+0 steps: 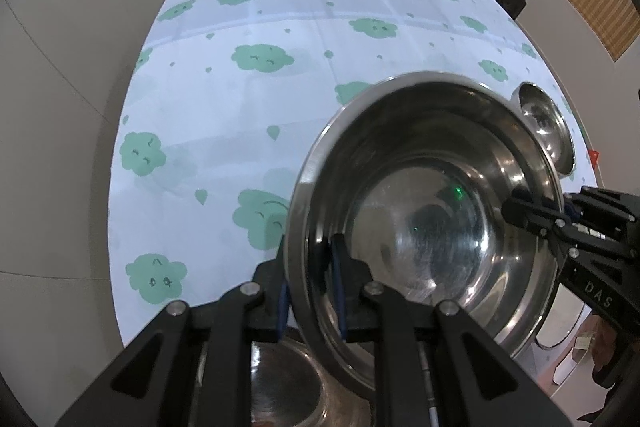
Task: Organize plates and bowls
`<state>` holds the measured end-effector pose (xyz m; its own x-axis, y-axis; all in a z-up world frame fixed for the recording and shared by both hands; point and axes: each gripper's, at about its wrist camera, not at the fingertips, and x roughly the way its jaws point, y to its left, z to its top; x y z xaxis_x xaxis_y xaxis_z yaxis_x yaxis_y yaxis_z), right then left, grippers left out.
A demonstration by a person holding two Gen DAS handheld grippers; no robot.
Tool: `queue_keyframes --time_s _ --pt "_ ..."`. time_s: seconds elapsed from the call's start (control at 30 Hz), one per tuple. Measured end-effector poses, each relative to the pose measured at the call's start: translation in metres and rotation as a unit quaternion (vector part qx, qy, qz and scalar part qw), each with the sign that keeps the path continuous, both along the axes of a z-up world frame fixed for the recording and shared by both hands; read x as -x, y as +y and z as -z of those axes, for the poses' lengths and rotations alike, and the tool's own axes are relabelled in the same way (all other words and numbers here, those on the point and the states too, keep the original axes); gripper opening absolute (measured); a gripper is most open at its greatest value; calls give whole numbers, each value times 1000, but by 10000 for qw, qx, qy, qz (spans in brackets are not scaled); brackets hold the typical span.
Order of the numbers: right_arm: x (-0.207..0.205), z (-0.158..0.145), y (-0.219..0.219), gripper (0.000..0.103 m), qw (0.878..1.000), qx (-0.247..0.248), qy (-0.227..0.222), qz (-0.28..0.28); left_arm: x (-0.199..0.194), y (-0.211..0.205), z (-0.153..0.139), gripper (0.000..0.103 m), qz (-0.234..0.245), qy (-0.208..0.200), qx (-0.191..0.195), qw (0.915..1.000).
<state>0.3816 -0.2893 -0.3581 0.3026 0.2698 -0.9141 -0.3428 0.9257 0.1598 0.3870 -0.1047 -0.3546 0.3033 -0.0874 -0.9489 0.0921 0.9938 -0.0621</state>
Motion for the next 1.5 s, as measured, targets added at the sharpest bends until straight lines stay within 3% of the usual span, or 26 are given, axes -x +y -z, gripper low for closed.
queue_keyframes --time_s 0.73,0.87,1.03,1.2,1.5 --pt "6 4 5 16 9997 153 26 -207 10 -17 3 19 417 -265 -674 9965" --pt "2 5 5 16 9998 107 15 -178 9 -13 5 19 387 -193 -570 9974" --pt "-1 6 3 16 9999 5 33 -136 10 -12 5 26 340 -199 -548 9977" --pt "0 6 1 16 9999 -47 56 -104 12 -3 -2 44 239 -314 -534 9978" --pt "-2 -9 -23 16 9992 35 -167 374 11 17 -14 46 37 -441 -461 9980"
